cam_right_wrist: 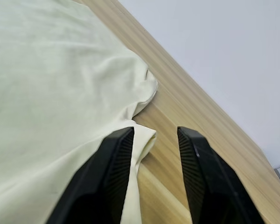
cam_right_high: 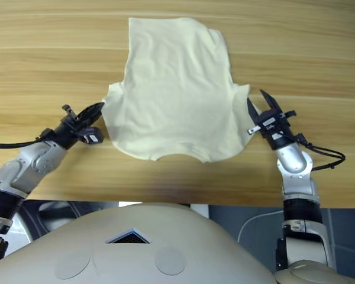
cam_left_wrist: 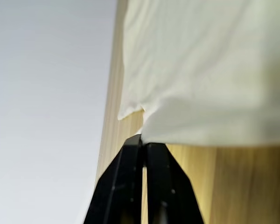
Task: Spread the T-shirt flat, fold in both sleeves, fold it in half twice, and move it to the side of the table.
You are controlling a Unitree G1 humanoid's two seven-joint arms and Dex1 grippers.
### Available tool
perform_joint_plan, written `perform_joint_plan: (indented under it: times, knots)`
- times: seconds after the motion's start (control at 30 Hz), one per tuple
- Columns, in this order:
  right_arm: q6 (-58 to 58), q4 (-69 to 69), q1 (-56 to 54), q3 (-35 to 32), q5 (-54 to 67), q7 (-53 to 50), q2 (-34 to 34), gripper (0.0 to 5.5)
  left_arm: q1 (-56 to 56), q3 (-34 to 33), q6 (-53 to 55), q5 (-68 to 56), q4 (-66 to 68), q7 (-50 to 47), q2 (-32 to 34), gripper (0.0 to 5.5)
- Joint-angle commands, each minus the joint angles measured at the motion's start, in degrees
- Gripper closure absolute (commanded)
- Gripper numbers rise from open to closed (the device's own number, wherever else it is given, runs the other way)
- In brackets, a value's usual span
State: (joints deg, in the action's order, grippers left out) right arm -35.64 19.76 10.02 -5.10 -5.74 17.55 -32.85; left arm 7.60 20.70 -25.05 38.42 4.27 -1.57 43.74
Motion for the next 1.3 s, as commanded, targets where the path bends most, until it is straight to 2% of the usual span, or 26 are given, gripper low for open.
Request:
perform_joint_plan:
  times: [0.03,0.23,0.57,0.6,0.7,1.07,1.17,1.3]
  knots:
    - [-0.01,-0.39,-0.69,-0.33,0.25,0.64,-0.72,3.77,3.47,5.43,-0.17,4.23,3.60,2.07,-2.90,5.48]
    - [0.04,0.09,-0.95,-0.20,0.07,0.57,-0.62,3.77,0.92,6.43,-4.22,7.88,3.86,-1.88,-4.75,5.48]
    - [-0.13,0.41,-1.94,0.41,-0.04,0.53,-0.38,3.77,-5.20,13.04,-6.25,8.93,14.10,4.44,-7.03,5.48]
    - [-0.11,0.35,-1.92,0.41,-0.05,0.50,-0.39,3.77,-5.64,13.36,-6.58,7.98,14.99,5.21,-7.18,5.18]
    - [-0.05,0.27,-2.05,0.54,-0.15,0.48,-0.31,3.77,-6.40,14.61,-7.31,6.81,16.73,7.23,-7.59,4.81]
    - [0.15,-0.71,-1.82,0.74,-1.00,0.52,-0.84,3.77,-4.12,17.53,-8.63,5.22,16.92,10.70,-6.72,2.75]
    - [0.29,-6.78,0.98,-0.54,-3.68,-0.05,-2.84,3.77,-2.98,17.42,-8.47,4.80,15.84,9.23,-6.63,2.59]
    - [5.44,-16.87,6.72,-8.35,-18.88,-6.23,-8.44,3.77,-2.35,16.42,-7.20,6.80,14.89,5.09,-6.45,2.36]
